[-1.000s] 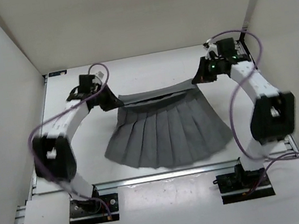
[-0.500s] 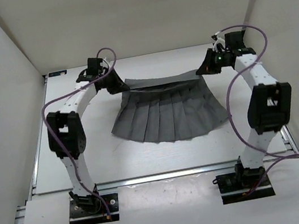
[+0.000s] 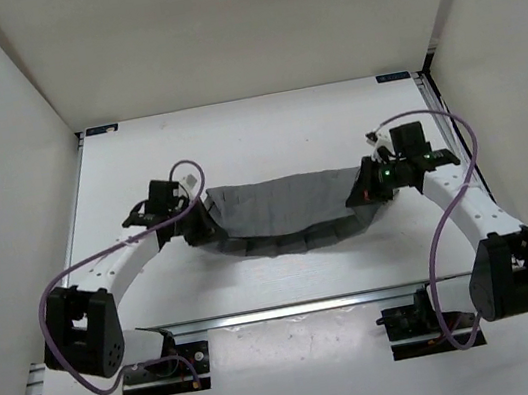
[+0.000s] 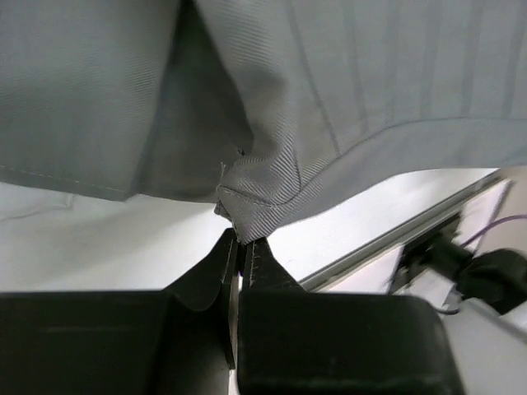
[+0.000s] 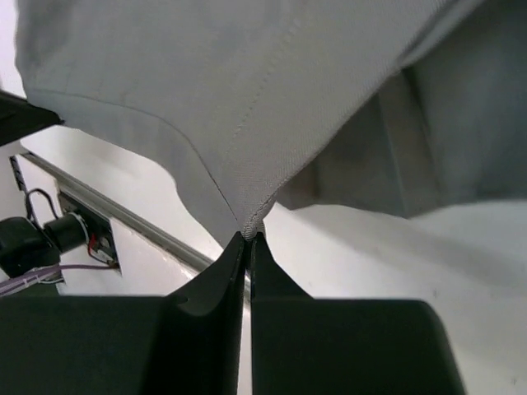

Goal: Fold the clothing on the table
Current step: Fold the skirt

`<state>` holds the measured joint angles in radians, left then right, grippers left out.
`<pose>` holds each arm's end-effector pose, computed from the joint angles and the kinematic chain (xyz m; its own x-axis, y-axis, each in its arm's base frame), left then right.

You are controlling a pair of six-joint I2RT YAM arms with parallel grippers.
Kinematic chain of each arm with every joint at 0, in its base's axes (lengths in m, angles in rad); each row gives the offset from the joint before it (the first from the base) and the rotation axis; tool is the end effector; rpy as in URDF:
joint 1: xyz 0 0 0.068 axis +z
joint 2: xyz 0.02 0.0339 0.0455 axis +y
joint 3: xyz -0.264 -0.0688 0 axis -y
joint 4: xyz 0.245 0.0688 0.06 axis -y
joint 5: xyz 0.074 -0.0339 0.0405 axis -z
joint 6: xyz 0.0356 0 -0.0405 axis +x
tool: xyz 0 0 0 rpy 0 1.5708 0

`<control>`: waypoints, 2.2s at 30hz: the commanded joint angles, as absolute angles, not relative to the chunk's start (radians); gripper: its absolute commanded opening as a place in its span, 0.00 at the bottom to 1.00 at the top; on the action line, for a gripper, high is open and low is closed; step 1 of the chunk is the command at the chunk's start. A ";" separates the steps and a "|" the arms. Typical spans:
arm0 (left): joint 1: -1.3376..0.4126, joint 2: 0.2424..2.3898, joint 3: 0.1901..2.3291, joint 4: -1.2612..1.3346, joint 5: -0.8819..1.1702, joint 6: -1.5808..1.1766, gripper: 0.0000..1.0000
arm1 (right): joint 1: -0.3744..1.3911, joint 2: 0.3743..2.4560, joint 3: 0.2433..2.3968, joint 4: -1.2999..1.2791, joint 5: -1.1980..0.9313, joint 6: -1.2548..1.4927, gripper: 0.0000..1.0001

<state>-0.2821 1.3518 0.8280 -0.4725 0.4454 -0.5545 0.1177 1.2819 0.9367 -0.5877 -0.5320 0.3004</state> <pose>0.2478 -0.0878 0.2115 -0.9361 -0.2234 -0.2716 -0.0198 0.8045 -0.5936 0.2541 0.0482 0.2560 -0.8808 0.1526 -0.4483 -0.1472 0.8115 0.5655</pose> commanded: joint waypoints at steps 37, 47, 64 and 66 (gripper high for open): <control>-0.362 1.736 1.003 -0.143 0.342 -0.721 0.10 | -0.258 1.617 1.140 -0.499 -0.454 0.123 0.87; -0.339 1.741 0.939 -0.216 0.258 -0.652 0.07 | -0.318 1.818 1.155 -0.480 -0.641 0.008 0.88; -0.284 1.727 0.923 -0.238 0.245 -0.634 0.08 | -0.100 1.925 1.080 -0.396 -1.014 -0.023 0.85; -0.287 1.718 0.925 -0.232 0.248 -0.641 0.08 | -0.036 1.910 1.048 -0.388 -0.997 -0.014 0.81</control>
